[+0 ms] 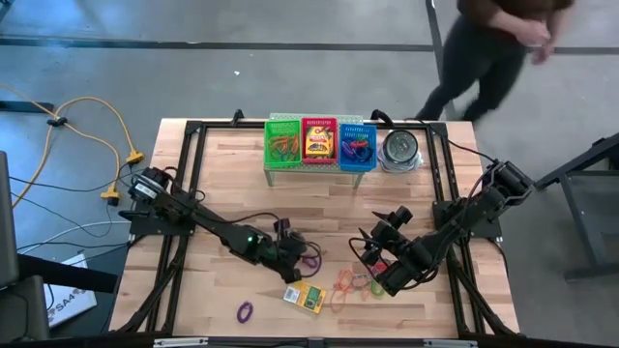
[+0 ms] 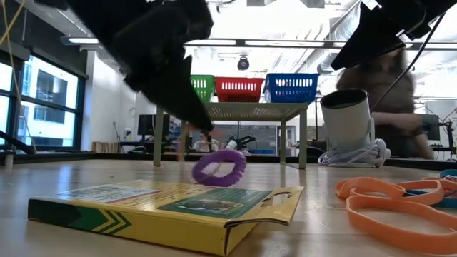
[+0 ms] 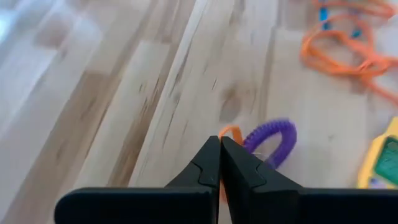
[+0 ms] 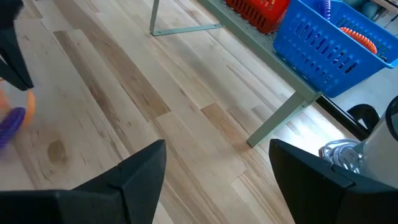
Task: Pick & Place Office Desk Supplies
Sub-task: Put the orange rubber band into the green bin on the shelf
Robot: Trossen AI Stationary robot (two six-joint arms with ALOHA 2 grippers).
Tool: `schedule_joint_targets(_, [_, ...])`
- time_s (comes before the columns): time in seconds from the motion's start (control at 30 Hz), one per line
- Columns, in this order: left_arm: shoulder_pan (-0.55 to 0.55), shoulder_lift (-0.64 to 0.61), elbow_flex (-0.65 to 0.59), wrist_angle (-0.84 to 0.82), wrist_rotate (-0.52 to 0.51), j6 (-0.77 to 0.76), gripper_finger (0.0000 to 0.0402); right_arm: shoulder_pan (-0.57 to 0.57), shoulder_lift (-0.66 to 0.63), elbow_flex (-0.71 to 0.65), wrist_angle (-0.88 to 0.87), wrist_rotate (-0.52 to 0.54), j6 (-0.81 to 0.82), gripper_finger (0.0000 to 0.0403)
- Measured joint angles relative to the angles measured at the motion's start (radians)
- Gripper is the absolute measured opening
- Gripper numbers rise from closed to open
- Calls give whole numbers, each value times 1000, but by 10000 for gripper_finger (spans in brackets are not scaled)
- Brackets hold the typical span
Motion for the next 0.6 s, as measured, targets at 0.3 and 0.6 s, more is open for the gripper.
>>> schedule_joint_targets(0.3, [-24,-1,73,-16,-112,128,0,0,0,0,12,2,0,274])
schedule_joint_targets(0.6, [-62,-1,82,-26,-261,211,0,0,0,0,23,3,0,274])
